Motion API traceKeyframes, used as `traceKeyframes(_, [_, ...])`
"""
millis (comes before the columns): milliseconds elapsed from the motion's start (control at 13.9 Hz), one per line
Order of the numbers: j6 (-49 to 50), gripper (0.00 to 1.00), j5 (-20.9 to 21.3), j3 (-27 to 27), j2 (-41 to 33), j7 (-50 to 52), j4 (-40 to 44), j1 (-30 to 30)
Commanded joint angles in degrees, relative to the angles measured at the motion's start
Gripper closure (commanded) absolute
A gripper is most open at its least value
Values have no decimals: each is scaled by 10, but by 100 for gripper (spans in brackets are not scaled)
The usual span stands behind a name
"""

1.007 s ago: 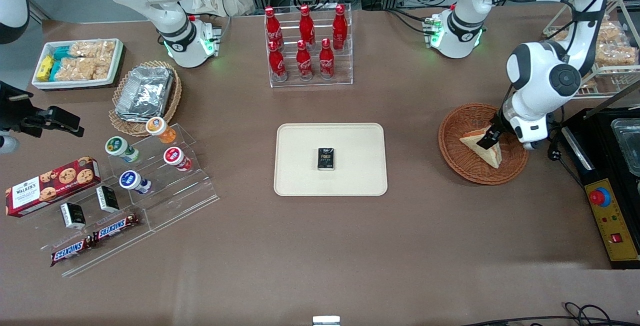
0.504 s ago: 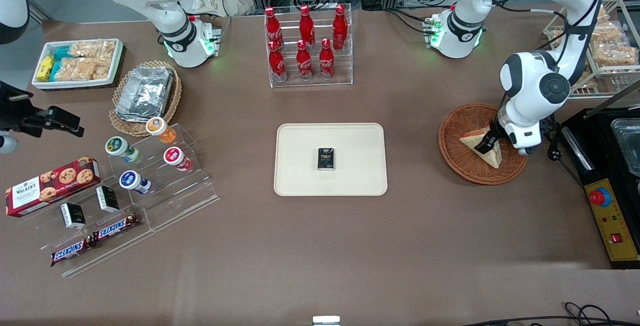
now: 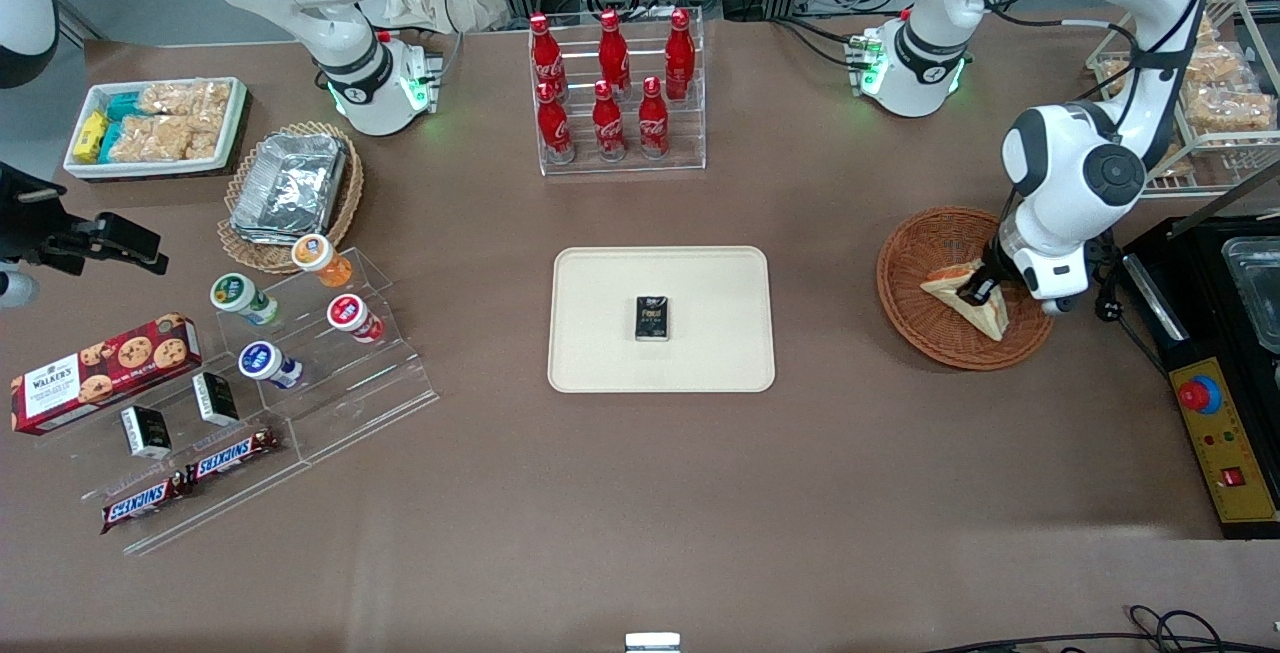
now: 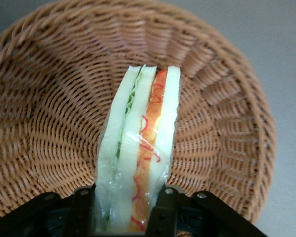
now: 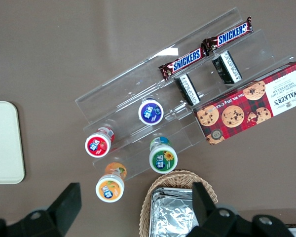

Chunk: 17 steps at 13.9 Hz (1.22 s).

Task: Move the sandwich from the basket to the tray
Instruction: 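Close the left gripper on the sandwich's crust edge, then lift the sandwich up out of the basket with the left gripper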

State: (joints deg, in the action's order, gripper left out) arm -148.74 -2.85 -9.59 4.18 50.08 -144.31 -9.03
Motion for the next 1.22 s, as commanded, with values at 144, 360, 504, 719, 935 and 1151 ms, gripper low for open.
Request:
traceKeyframes(144, [107, 100, 10, -24, -96, -60, 24, -1])
traceKeyframes(360, [228, 100, 12, -27, -127, -113, 97, -1])
traceKeyframes(504, [339, 100, 21, -21, -125, -129, 186, -2])
traceKeyframes(719, [503, 100, 31, 12, -121, -170, 321, -6])
traceKeyframes(935, [607, 100, 32, 82, -117, -192, 416, -5])
traceKeyframes(1151, [649, 100, 31, 165, -103, -189, 484, -6])
